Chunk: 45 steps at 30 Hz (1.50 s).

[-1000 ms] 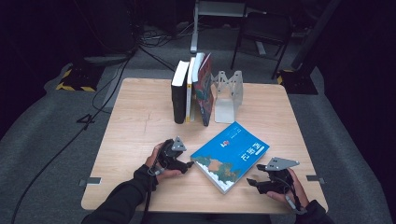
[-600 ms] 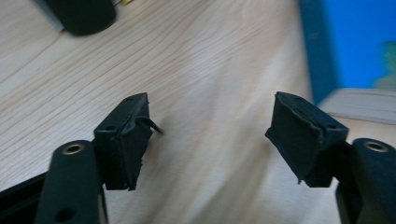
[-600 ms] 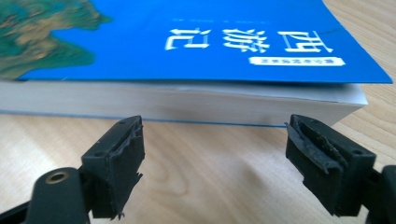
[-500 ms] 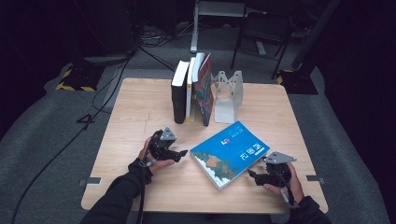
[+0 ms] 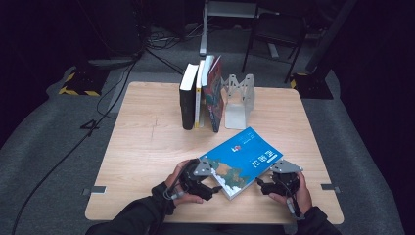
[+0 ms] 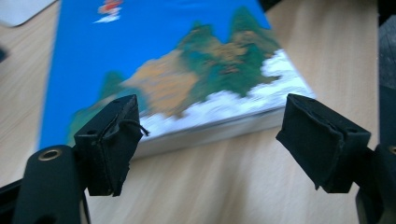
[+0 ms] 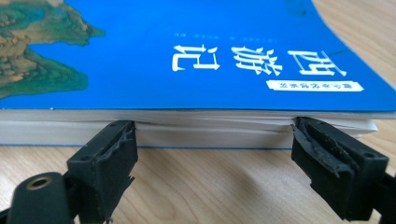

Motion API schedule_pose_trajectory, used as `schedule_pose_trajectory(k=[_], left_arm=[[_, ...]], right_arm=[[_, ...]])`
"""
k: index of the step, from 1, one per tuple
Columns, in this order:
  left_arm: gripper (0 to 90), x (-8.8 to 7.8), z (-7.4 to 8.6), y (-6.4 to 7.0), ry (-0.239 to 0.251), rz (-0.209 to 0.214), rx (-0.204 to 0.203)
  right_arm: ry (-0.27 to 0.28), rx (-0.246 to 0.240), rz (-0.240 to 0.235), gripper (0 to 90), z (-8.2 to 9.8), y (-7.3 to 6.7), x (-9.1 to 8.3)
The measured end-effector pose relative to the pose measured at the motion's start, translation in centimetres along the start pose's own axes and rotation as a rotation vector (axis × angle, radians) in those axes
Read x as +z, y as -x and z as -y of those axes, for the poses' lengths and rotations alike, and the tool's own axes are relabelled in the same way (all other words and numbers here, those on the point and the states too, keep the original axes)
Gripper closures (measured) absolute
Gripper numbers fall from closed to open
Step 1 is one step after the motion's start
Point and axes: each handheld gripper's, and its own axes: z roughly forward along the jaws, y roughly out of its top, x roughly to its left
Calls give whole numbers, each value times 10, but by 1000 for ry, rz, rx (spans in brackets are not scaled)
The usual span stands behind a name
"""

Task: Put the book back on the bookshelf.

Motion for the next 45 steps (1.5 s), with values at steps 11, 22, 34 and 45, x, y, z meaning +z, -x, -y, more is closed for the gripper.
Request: schedule_pose_trajectory(k=[11, 22, 34, 45], left_arm=[[185, 23, -11, 25, -33, -3, 70], [194, 22, -7, 21, -18, 20, 61], [180, 29, -9, 25, -25, 8, 71], [197, 42, -25, 29, -29, -106, 59]], right_arm=[[61, -17, 25, 154, -16, 0, -12], [-40, -15, -17, 184, 4, -4, -4], [-19, -19, 36, 137, -4, -11, 0], [61, -8, 56, 139, -23, -9, -12]])
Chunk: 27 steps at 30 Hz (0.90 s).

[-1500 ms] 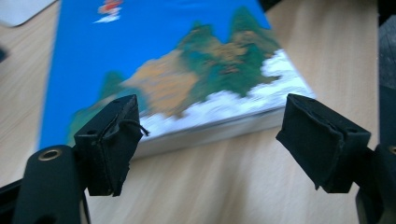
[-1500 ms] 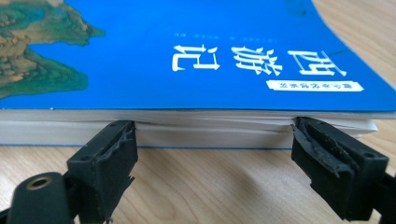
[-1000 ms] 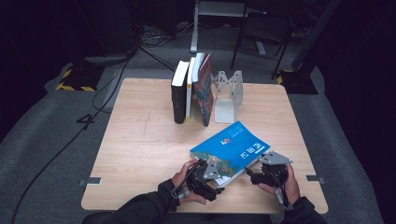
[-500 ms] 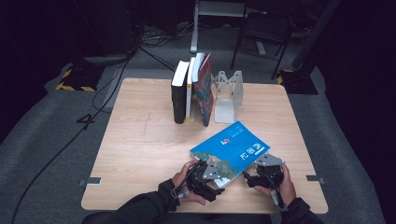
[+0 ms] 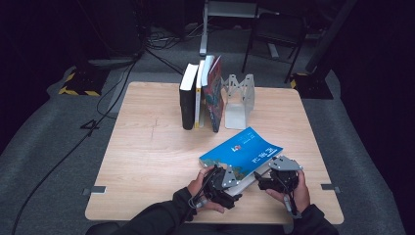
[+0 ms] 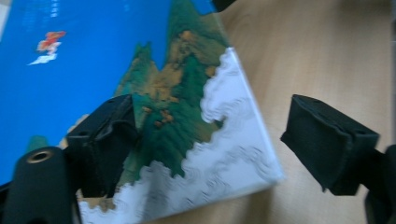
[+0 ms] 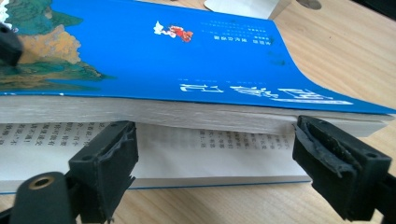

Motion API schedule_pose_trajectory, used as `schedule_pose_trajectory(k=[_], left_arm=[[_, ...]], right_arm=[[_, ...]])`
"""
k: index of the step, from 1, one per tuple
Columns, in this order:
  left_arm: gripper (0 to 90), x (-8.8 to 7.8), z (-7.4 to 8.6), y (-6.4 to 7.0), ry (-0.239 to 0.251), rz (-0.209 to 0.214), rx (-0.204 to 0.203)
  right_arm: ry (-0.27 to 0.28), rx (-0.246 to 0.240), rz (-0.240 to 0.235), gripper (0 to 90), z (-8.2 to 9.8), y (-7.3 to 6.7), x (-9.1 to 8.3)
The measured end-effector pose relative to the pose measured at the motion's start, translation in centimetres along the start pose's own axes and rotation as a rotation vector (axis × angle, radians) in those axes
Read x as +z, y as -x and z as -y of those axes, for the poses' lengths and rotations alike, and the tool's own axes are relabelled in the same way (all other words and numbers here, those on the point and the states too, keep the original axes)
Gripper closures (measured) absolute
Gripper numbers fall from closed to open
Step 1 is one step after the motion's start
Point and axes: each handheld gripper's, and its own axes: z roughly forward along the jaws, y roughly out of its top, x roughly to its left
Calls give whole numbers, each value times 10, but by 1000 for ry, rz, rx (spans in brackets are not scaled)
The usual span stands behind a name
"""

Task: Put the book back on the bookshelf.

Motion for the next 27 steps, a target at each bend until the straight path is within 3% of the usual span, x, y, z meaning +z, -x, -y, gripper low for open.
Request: schedule_pose_trajectory(k=[1, 2, 3, 5, 7, 8, 9, 10, 13, 16, 21, 25, 27], left_arm=[[218, 2, -1, -1, -4, -48, -11], [314, 2, -1, -1, -4, -48, -11], [314, 2, -1, -1, -3, -69, -12], [383, 1, -1, -6, 0, -52, -24], [510, -3, -1, -6, 16, -47, 21], [574, -3, -1, -6, 16, -47, 21], [574, -6, -3, -5, 10, -60, 48], [718, -9, -4, -6, 12, -78, 70], [756, -13, -4, -12, 26, -53, 76], [768, -17, -3, -17, 22, -40, 79], [768, -35, 13, -37, 34, 39, 78], [762, -47, 24, -42, 13, 39, 89], [757, -53, 31, -46, 15, 46, 79]], right_arm=[[-1, 2, -1, 139, 0, 0, 0], [-1, 2, -1, 139, 0, 0, 0], [-3, 2, -4, 139, 0, 0, 1], [-8, 6, -5, 139, 1, 0, 1], [-8, 4, -10, 139, 1, 1, 1], [-8, 4, -10, 139, 1, 1, 1], [-12, 7, -17, 141, 2, 2, 1], [1, 28, -42, 164, 3, 5, -1], [29, 52, -53, 206, 3, 11, -4], [29, 44, -68, 204, 5, 14, -5], [21, 19, -102, 197, 16, 28, -8], [56, -19, -154, 238, 17, 37, -15], [56, -33, -155, 218, 17, 38, -14]])
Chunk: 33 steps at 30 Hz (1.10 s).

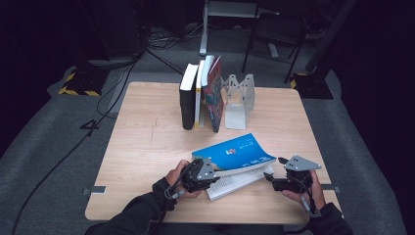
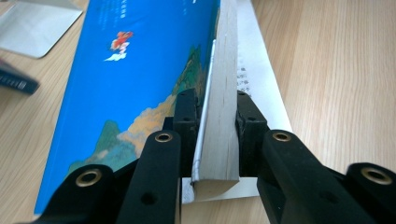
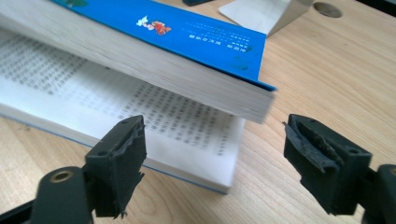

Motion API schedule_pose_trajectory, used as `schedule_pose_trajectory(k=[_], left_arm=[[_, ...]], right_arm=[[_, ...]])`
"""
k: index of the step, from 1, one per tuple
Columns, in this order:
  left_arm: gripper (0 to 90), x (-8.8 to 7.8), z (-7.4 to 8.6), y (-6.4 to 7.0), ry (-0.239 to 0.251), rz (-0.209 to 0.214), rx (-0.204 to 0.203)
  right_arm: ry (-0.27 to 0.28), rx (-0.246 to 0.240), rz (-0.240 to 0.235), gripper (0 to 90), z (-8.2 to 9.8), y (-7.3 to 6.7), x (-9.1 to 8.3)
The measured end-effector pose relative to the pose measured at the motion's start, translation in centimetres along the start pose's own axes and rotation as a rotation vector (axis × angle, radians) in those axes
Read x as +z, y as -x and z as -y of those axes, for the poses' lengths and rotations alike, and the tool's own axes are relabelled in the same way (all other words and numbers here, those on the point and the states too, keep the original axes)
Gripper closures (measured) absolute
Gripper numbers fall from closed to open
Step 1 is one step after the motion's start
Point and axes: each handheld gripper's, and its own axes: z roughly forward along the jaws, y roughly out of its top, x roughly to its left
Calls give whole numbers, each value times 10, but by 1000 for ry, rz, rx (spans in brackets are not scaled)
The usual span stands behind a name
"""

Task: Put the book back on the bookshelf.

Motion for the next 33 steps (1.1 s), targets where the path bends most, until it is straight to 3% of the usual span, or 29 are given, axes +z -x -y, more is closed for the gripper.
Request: schedule_pose_trajectory(k=[5, 6, 8, 10, 12, 13, 16, 17, 19, 21, 24, 26, 27, 31, 33], left_arm=[[743, -11, 16, -6, 17, 23, -12], [743, -13, 18, -7, 16, 25, -15], [741, -17, 22, -11, 17, 36, -17], [737, -23, 27, -15, 21, 45, -23], [728, -29, 36, -21, 24, 62, -46], [718, -30, 39, -23, 24, 68, -47], [714, -34, 44, -26, 21, 69, -52], [704, -37, 46, -30, 21, 69, -63], [699, -39, 47, -32, 16, 63, -63], [685, -43, 50, -36, 14, 50, -65], [645, -44, 57, -45, -7, 29, -78], [586, -43, 62, -52, -19, 32, -111], [560, -44, 64, -54, -21, 12, -125], [475, -46, 62, -50, -20, -36, -138], [454, -45, 53, -39, -20, -50, -117]], right_arm=[[4, -53, -22, 224, -5, -1, 6], [14, -78, -63, 243, -8, -1, 10], [14, -106, -80, 257, -10, -2, 12], [4, -181, -100, 367, -14, -7, 20], [-11, -240, -90, 457, -15, -12, 24], [30, -249, -134, 514, -17, -15, 24], [53, -271, -140, 523, -20, -20, 23], [59, -305, -154, 563, -22, -24, 23], [63, -318, -158, 573, -22, -25, 24], [66, -366, -178, 624, -24, -30, 24], [70, -398, -191, 653, -26, -37, 25], [70, -403, -200, 667, -27, -43, 26], [70, -406, -201, 672, -28, -45, 26], [85, -389, -197, 681, -30, -52, 26], [90, -387, -201, 688, -33, -55, 24]])
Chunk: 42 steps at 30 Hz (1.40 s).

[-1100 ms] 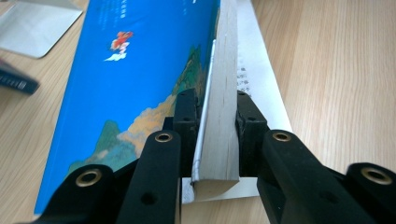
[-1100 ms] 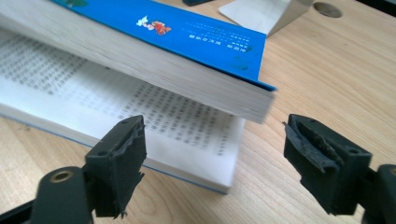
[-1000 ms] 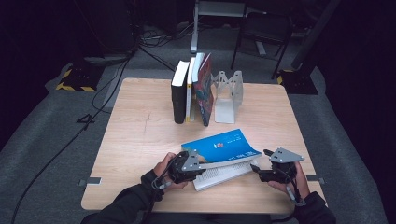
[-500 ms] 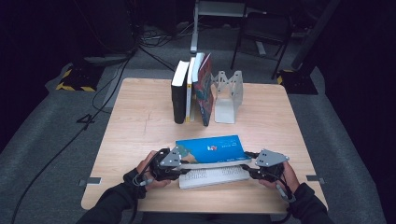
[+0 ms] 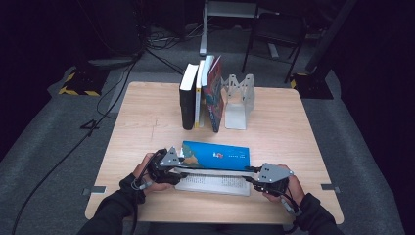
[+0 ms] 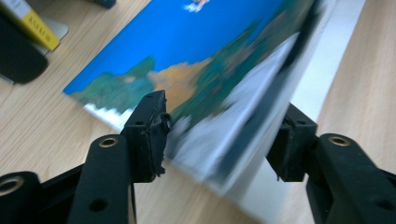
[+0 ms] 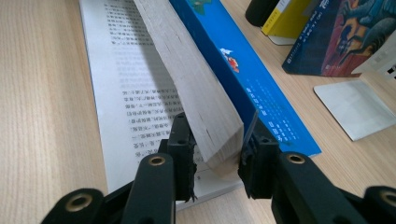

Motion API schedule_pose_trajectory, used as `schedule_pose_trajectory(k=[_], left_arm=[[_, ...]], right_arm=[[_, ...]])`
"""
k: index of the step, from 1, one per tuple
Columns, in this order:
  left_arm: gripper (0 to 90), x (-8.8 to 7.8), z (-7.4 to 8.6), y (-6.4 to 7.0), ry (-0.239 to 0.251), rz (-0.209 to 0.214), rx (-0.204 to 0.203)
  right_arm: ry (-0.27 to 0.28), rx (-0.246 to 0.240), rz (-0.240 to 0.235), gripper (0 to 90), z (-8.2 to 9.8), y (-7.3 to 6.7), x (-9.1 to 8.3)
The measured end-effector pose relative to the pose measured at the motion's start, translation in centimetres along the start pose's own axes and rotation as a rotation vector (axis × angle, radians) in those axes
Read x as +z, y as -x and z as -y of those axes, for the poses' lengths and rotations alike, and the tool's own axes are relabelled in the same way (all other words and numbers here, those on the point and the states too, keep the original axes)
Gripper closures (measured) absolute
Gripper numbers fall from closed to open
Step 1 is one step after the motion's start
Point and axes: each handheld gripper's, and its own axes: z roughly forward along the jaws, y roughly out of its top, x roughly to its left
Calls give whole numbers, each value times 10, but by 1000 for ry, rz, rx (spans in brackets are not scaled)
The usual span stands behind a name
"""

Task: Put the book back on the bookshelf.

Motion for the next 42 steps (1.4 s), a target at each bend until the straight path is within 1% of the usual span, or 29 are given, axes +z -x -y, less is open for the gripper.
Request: schedule_pose_trajectory(k=[1, 2, 3, 4, 7, 9, 10, 12, 15, 17, 19, 20, 21, 22, 24, 25, 27, 28, 30, 31, 32, 33, 34, 35, 36, 37, 39, 41, 42], left_arm=[[441, 2, -4, 6, -16, -18, 14], [414, 2, -4, 6, -16, -18, 14], [393, 6, -11, 16, -17, -21, 31], [378, 8, -14, 21, -27, -37, 43], [387, 12, -18, 26, -24, -23, 68], [387, 16, -17, 28, -38, -38, 80], [421, 19, -13, 25, -58, -31, 71], [477, 20, -7, 19, -56, -25, 65], [562, 17, -6, 14, -39, 0, 99], [600, 17, -4, 11, -30, 19, 91], [622, 15, -4, 7, -16, 44, 84], [633, 15, -4, 7, -16, 44, 84], [642, 14, -2, 3, -3, 60, 72], [643, 13, -1, -1, 5, 77, 65], [642, 13, 0, -3, 8, 86, 67], [642, 12, 1, -6, 12, 89, 59], [642, 11, 2, -8, 18, 92, 51], [626, 10, 2, -10, 9, 88, 44], [579, 10, 1, -10, -1, 84, 38], [555, 10, -2, -6, -20, 58, 36], [530, 10, -2, -6, -20, 58, 36], [508, 11, -8, 2, -53, 29, 43], [493, 11, -8, 2, -53, 29, 43], [465, 13, -15, 13, -56, 24, 57], [443, 13, -15, 13, -56, 24, 57], [440, 15, -25, 24, -62, 20, 71], [430, 17, -29, 30, -53, 20, 75], [430, 21, -35, 38, -43, 1, 60], [429, 25, -38, 43, -22, -6, 29]], right_arm=[[-2, -4, 0, 692, -2, -2, 0], [-2, -8, -5, 696, -3, -4, 1], [0, -7, -14, 702, -5, -6, 1], [1, -13, -20, 703, -7, -7, 2], [-11, -40, -20, 706, -13, -13, 3], [-5, -51, -27, 713, -17, -17, 3], [-9, -57, -29, 713, -19, -19, 3], [-13, -75, -24, 714, -22, -22, 4], [4, -66, -30, 707, -23, -22, 5], [33, -29, -63, 655, -22, -17, 4], [48, 3, -61, 534, -20, -10, 6], [48, 3, -61, 534, -20, -10, 6], [3, -4, -68, 498, -14, -1, 12], [-15, 1, -73, 500, -11, 4, 16], [-27, 37, -90, 595, -5, 13, 24], [-14, 45, -118, 616, -4, 17, 26], [3, 52, -121, 639, -4, 19, 26], [9, 27, -87, 659, -8, 15, 26], [4, 18, -75, 665, -10, 12, 25], [4, 21, -64, 672, -11, 8, 25], [4, 21, -64, 672, -11, 8, 25], [5, 27, -55, 677, -12, 5, 23], [7, 21, -49, 679, -14, 3, 22], [10, 25, -45, 681, -16, 2, 21], [10, 25, -45, 681, -16, 2, 21], [8, 21, -39, 681, -19, 0, 20], [2, 21, -32, 680, -21, -3, 19], [-2, 18, -31, 680, -21, -3, 19], [-8, 17, -27, 678, -23, -4, 19]])
